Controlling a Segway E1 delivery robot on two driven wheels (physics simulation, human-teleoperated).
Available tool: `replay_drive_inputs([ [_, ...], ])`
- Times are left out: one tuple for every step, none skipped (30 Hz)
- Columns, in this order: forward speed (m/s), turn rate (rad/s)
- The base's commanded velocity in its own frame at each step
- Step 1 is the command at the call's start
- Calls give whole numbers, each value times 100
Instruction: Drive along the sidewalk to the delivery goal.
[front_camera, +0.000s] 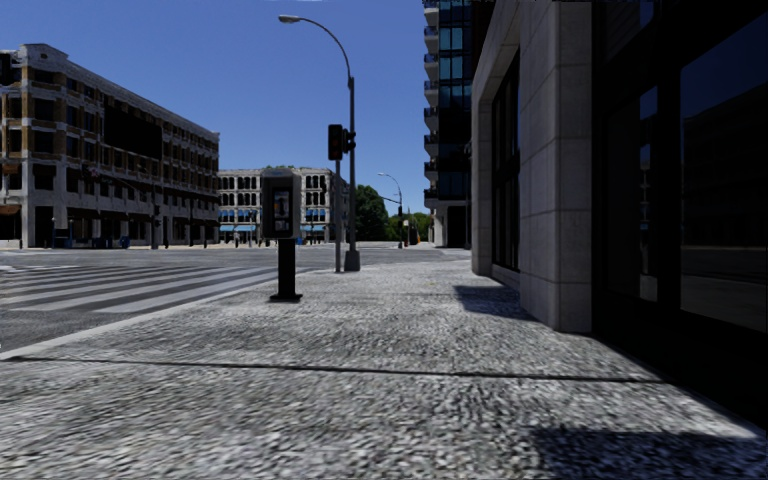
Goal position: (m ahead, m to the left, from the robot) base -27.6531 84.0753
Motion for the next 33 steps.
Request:
replay_drive_inputs([
  [200,49],
  [200,49],
  [200,49],
  [200,49],
  [200,49],
  [200,49],
  [200,51],
  [200,53],
  [200,53],
  [200,59],
  [200,63],
  [200,63],
  [200,63],
  [200,63],
  [200,63],
  [200,63],
  [200,63],
  [200,63],
  [200,63],
  [200,63],
  [200,63],
  [200,63],
  [200,63],
  [200,63],
  [200,62],
  [200,61],
  [200,60],
  [200,59],
  [200,59],
  [200,58],
  [200,58],
  [200,54],
  [200,52],
])
